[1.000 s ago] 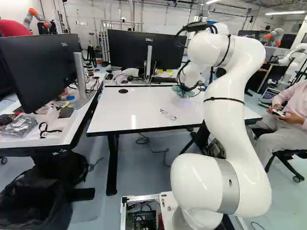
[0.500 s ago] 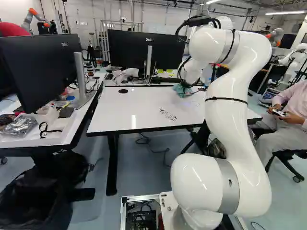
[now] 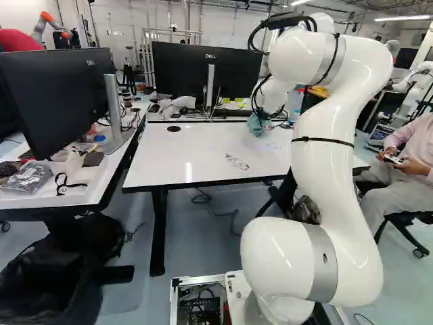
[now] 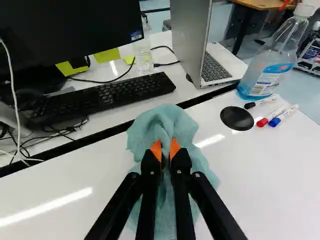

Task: Clean the table with the green towel

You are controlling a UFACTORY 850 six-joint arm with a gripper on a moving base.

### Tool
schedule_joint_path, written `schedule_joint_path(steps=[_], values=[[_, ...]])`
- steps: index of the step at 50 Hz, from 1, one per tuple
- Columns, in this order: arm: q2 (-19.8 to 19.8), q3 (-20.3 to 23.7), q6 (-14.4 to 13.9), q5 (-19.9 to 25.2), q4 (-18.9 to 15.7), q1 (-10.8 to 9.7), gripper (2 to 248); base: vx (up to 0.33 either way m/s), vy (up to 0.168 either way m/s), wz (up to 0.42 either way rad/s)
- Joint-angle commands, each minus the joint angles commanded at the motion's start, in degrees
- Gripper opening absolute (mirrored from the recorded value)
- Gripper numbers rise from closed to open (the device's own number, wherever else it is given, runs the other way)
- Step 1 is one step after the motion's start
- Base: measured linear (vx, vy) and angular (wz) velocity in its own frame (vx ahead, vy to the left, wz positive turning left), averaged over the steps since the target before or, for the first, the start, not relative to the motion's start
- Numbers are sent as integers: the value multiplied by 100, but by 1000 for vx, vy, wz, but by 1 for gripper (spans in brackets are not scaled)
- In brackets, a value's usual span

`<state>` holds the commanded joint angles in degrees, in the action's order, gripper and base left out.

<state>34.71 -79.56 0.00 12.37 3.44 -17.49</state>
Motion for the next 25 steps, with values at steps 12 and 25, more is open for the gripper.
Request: schedule_joint_path(steps=[12,25], values=[[-442,421,0,0,0,-4,38,0,0,0],[-819,864,0,0,0,-33,38,0,0,0]])
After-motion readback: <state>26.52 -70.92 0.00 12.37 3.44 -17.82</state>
